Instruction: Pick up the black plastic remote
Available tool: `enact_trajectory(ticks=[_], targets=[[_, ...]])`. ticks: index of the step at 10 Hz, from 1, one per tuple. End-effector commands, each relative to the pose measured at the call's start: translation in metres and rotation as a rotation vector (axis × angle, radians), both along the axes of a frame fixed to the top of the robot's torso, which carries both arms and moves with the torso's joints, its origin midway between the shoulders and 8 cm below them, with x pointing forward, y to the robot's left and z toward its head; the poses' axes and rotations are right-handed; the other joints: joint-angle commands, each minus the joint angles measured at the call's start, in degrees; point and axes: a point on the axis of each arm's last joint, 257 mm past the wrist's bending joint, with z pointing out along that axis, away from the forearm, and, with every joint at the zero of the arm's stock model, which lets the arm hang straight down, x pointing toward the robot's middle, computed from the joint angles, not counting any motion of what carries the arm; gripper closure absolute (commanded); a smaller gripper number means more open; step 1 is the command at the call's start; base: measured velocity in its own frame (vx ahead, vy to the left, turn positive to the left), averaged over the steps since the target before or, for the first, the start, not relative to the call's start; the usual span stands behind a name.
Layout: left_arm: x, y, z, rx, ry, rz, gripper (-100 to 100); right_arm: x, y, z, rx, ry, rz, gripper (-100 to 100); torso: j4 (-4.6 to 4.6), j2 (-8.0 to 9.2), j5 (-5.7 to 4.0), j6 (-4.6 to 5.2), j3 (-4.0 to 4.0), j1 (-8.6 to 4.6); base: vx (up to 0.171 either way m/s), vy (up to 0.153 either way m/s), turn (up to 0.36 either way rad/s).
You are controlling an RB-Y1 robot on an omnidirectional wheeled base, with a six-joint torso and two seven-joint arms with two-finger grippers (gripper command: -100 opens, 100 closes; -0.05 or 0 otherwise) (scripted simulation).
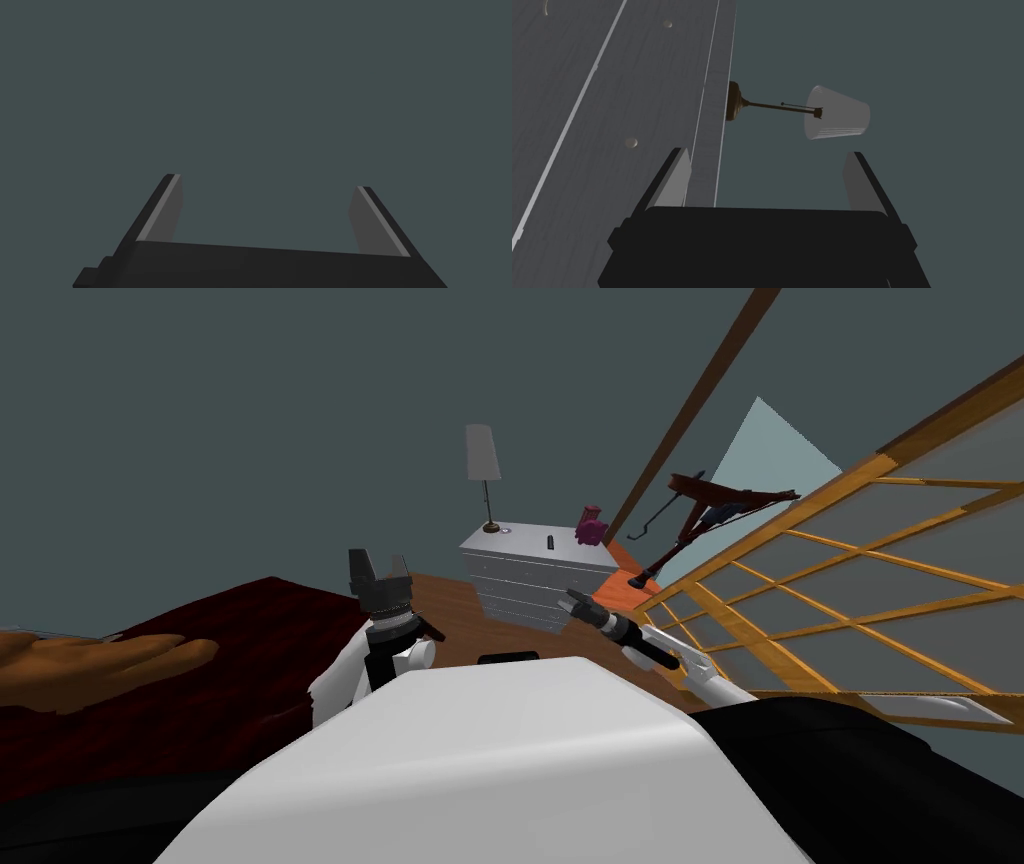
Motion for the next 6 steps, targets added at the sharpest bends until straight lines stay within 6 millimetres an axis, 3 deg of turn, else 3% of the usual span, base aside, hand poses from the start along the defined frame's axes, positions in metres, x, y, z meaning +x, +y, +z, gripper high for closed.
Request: enact_trajectory(ticks=[1,2,6], targets=[[0.0,0.0,0.0,0.0,0.0,0.0,0,-0.001,-0.003,-0.002,-0.031,0.014,0.017,-100,0.0,0.0,0.0,0.0,0.0,0.0,-0.021,0.028,-0.018],[0.0,0.0,0.0,0.0,0.0,0.0,0,-0.004,-0.013,-0.014,-0.043,0.074,0.03,-100,-0.01,-0.06,-0.01,0.01,-0.03,-0.06,-0.045,0.057,0.118],[0.0,0.0,0.0,0.0,0.0,0.0,0,-0.009,-0.031,-0.027,-0.128,0.149,0.07,-100,-0.01,-0.04,-0.01,-0.02,-0.03,-0.01,-0.041,0.045,0.072]])
